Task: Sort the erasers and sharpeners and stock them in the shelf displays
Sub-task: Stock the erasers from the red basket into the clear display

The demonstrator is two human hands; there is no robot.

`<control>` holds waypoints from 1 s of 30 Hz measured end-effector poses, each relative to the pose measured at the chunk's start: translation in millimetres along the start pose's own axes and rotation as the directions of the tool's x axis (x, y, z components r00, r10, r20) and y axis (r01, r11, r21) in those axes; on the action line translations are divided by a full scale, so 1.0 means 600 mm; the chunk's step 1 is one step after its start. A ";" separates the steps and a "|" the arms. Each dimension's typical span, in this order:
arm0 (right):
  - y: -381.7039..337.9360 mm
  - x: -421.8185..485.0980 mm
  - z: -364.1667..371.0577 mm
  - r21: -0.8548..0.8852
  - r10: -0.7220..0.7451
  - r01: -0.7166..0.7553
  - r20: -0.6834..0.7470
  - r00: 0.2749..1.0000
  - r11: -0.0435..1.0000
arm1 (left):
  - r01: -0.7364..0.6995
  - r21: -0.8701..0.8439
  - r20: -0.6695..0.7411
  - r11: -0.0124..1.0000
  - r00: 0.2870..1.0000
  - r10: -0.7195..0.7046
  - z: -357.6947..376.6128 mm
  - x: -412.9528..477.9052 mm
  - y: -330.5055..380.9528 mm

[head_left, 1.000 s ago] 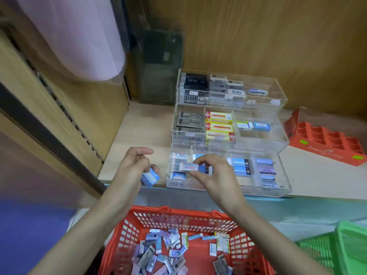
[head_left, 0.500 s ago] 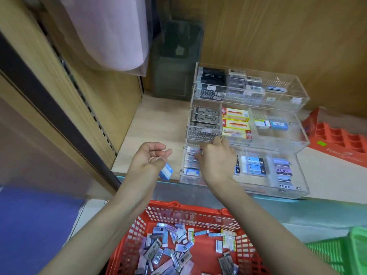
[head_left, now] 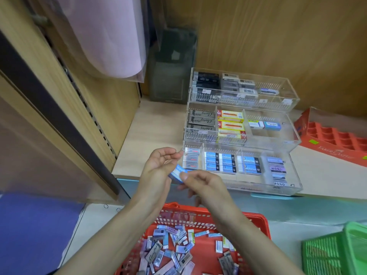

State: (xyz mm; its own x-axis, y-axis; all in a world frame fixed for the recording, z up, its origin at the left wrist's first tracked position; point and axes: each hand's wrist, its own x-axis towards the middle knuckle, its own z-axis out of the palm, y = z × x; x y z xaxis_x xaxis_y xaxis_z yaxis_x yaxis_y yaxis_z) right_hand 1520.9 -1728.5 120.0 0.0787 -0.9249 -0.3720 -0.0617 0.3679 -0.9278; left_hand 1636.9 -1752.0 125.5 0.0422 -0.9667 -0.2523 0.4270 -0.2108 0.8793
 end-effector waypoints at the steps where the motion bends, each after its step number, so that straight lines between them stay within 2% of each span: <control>1: 0.002 -0.005 0.003 0.127 0.053 -0.053 0.002 0.999 0.990 | -0.001 0.014 0.006 1.000 1.000 0.001 0.002 -0.002 -0.004; 3: 0.003 -0.006 0.001 0.260 0.084 -0.068 -0.053 0.995 0.963 | -0.010 0.095 0.024 0.995 1.000 0.008 0.001 -0.002 -0.009; 6: -0.006 -0.010 -0.017 0.225 0.034 0.008 -0.178 0.983 0.974 | -0.078 0.338 0.103 0.938 0.994 0.045 -0.005 -0.004 -0.006; 8: -0.011 -0.014 -0.034 0.169 -0.022 0.064 -0.243 0.970 0.984 | -0.173 0.520 0.222 0.837 0.973 0.063 -0.008 -0.007 -0.001; 10: -0.014 -0.018 -0.049 0.159 -0.066 0.113 -0.277 0.959 0.981 | -0.293 0.658 0.319 0.694 0.943 0.096 -0.005 -0.013 0.003; 13: -0.010 -0.023 -0.062 0.123 -0.112 0.152 -0.283 0.953 0.981 | -0.401 0.732 0.368 0.551 0.913 0.174 -0.002 -0.017 0.001; 16: 0.004 -0.025 -0.074 -0.068 -0.223 0.213 -0.193 0.956 0.975 | -0.402 0.784 0.362 0.474 0.915 0.177 -0.002 -0.013 0.001; 19: 0.010 -0.014 -0.086 -0.309 -0.291 0.260 -0.059 0.955 0.915 | -0.384 0.826 0.356 0.414 0.923 0.146 -0.005 -0.005 -0.005; 22: 0.008 0.021 -0.093 -0.522 -0.351 0.262 -0.078 0.933 0.812 | -0.353 0.886 0.330 0.301 0.936 0.127 -0.011 0.002 -0.006; 24: 0.005 0.053 -0.090 -0.665 -0.377 0.244 -0.061 0.924 0.706 | -0.290 0.924 0.268 0.248 0.956 0.120 -0.021 0.008 -0.001; 27: 0.002 0.094 -0.076 -0.818 -0.300 0.210 0.048 0.953 0.536 | -0.268 0.936 0.245 0.228 0.961 0.126 -0.034 0.011 0.009; 30: -0.004 0.116 -0.068 -0.836 -0.190 0.151 0.057 0.980 0.528 | -0.283 0.932 0.258 0.226 0.957 0.133 -0.038 0.009 0.014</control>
State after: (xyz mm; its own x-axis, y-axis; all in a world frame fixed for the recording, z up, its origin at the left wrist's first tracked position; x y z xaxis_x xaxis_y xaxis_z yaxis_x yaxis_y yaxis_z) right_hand 1486.3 -1797.8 97.6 0.1456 -0.9709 -0.1902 -0.8522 -0.0254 -0.5226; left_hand 1661.7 -1755.9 122.4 -0.1354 -0.9906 -0.0202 -0.7573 0.0904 0.6468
